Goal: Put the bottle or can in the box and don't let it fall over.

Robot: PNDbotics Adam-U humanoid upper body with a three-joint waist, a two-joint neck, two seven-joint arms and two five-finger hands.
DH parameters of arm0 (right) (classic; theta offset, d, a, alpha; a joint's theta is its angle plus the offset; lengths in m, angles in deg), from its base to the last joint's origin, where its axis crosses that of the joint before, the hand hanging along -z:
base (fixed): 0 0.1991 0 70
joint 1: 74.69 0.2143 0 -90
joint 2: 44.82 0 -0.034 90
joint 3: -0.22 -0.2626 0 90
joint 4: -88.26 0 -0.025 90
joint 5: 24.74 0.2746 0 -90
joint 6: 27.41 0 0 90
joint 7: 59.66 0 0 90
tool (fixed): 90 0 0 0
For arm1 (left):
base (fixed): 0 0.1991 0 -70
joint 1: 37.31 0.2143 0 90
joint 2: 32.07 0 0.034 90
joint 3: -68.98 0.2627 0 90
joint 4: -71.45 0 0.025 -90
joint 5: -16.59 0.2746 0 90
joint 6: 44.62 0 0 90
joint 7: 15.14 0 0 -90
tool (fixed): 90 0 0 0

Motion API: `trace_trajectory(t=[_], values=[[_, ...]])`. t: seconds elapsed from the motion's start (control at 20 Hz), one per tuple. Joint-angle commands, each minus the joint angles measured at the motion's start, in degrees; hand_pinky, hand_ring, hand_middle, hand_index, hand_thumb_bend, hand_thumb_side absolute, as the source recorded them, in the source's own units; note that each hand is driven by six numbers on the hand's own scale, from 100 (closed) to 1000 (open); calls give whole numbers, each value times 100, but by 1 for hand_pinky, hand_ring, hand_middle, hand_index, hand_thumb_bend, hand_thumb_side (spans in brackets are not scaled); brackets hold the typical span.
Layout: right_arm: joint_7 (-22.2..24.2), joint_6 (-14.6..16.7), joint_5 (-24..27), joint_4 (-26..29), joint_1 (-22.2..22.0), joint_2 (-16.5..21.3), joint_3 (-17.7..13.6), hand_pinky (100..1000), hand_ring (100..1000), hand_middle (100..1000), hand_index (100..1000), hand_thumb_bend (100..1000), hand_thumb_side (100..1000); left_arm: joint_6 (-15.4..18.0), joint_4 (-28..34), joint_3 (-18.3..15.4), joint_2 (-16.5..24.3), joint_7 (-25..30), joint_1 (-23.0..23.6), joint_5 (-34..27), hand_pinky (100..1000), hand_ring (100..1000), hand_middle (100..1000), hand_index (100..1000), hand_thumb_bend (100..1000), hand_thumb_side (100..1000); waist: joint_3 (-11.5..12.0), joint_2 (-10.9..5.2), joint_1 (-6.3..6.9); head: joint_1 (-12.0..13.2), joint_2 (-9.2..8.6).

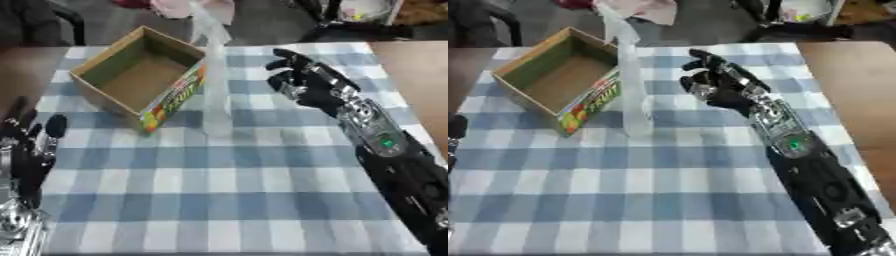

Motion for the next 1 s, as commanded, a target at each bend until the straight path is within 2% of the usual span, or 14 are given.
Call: trace_trajectory(t=[0.05,0.25,0.5,1.0], values=[[86,155,-371,-267,240,-191,-26,918,768,837,1000,318,415,10,123,28,19,43,-71,-33,1000,1000,1000,975,771,635,35,-59,16,-75,-94],[144,294,-730,-552,348,-447,-37,921,770,838,1000,314,420,19,127,47,8,71,-88,-39,1000,1000,1000,976,772,635,93,-57,22,-135,-109],[147,380,-1007,-810,428,-593,-58,922,770,831,1000,312,420,17,121,45,5,73,-90,-43,1000,1000,1000,975,773,635,174,-47,9,-199,-126],[196,490,-1231,-880,582,-714,-24,924,771,828,1000,310,425,19,125,59,-4,93,-136,-43,1000,1000,1000,975,774,635,344,10,1,-299,-172]])
